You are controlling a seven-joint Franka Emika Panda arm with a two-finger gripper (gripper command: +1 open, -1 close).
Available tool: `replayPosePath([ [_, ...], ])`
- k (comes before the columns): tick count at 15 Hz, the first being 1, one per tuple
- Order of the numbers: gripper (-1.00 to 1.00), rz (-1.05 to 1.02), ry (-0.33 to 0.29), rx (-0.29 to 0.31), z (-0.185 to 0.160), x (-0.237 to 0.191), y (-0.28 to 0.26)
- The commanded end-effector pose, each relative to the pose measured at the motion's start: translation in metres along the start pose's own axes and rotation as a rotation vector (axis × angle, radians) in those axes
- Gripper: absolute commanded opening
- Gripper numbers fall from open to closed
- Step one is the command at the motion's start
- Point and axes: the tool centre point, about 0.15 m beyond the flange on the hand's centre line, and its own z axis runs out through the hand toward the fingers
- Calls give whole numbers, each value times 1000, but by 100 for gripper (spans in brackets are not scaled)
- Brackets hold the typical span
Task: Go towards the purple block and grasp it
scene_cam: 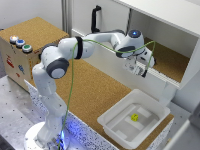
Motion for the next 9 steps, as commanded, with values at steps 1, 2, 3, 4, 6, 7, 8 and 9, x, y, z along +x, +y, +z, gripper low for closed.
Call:
replayPosePath([
  [1,100,53,-35,-12,34,38,3],
  [2,100,54,-36,-18,40,40,3],
  [3,100,57,-24,-25,43,47,5],
  [4,100,57,-9,-36,45,52,6],
  [6,100,67,3,-31,50,64,8],
  [7,100,66,2,-28,52,69,7],
  [8,100,65,1,-24,56,74,7],
  [9,100,60,-3,-24,60,78,5],
])
